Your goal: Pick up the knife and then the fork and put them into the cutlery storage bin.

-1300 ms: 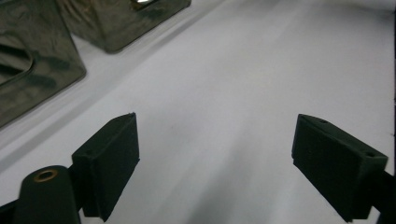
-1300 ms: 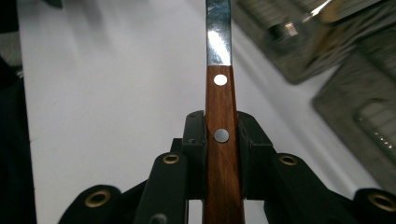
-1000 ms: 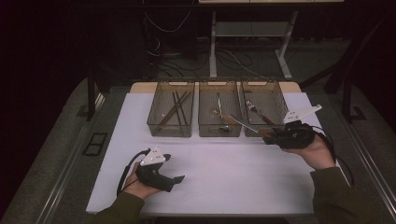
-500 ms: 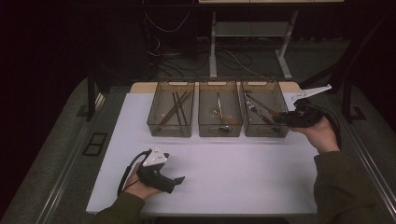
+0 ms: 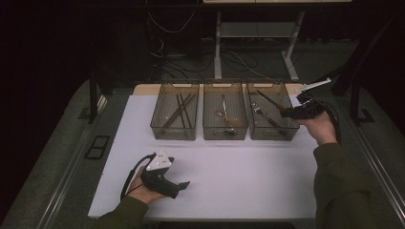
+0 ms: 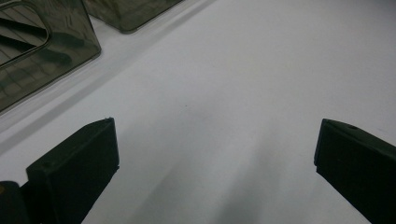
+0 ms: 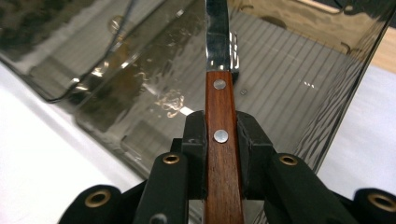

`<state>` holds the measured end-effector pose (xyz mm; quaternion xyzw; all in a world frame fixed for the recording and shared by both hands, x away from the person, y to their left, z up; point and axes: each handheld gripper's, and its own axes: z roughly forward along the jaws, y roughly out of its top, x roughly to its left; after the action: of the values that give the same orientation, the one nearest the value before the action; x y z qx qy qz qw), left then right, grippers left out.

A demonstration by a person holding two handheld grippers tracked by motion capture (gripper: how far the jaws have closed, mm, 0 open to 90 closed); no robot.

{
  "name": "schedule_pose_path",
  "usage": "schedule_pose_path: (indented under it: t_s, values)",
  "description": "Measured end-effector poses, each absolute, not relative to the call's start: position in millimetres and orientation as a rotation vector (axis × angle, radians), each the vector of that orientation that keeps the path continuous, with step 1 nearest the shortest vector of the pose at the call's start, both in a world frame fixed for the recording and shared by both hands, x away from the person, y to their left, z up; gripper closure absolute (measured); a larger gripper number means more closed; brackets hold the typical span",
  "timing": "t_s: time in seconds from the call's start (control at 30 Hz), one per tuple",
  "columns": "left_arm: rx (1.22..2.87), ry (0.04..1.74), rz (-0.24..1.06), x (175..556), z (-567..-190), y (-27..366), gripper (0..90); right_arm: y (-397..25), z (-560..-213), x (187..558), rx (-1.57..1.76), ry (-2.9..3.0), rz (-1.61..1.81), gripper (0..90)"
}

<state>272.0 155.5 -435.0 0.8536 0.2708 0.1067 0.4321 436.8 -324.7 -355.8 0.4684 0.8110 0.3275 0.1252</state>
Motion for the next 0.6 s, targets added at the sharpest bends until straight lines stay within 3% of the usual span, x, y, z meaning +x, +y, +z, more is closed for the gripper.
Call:
schedule_pose_path:
  t_s: [0.6]
  values:
    - [2.137, 0.657, 0.252, 271.9, -436.5, 152.8, 0.0, -310.9, -384.2, 466.3, 1.544, 2.338, 0.764, 75.7]
